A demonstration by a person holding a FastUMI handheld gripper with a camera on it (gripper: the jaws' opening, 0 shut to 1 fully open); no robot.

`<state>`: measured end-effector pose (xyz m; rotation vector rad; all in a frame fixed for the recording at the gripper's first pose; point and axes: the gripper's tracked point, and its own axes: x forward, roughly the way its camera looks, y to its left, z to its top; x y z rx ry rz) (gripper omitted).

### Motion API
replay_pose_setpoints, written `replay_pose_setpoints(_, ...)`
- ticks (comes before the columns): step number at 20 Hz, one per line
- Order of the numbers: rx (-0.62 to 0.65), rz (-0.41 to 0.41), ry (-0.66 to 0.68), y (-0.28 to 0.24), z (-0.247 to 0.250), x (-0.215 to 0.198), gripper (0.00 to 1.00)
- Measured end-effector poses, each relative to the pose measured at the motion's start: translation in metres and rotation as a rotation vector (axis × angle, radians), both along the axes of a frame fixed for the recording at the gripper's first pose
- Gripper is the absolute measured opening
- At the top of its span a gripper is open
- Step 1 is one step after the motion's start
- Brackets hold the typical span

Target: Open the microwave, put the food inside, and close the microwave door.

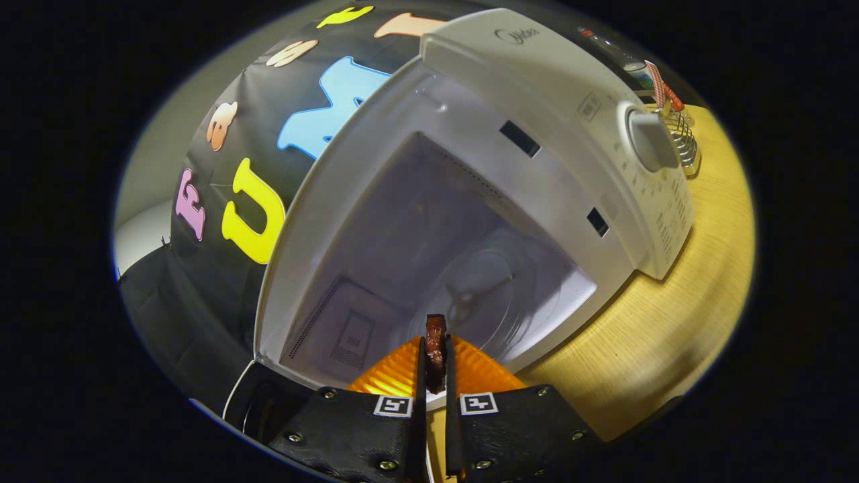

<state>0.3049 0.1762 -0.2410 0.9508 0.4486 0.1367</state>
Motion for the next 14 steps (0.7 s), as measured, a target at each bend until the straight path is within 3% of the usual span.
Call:
replay_pose_setpoints(7,-0.045,-0.007,-0.003,0.012,-0.005,0.024,0.11)
replay_pose_setpoints(11,-0.179,0.004,0.030,0.009,-0.019,0.026,0.21)
replay_pose_setpoints(14,-0.290,0.004,0.011,0.003,-0.020,0.025,0.78)
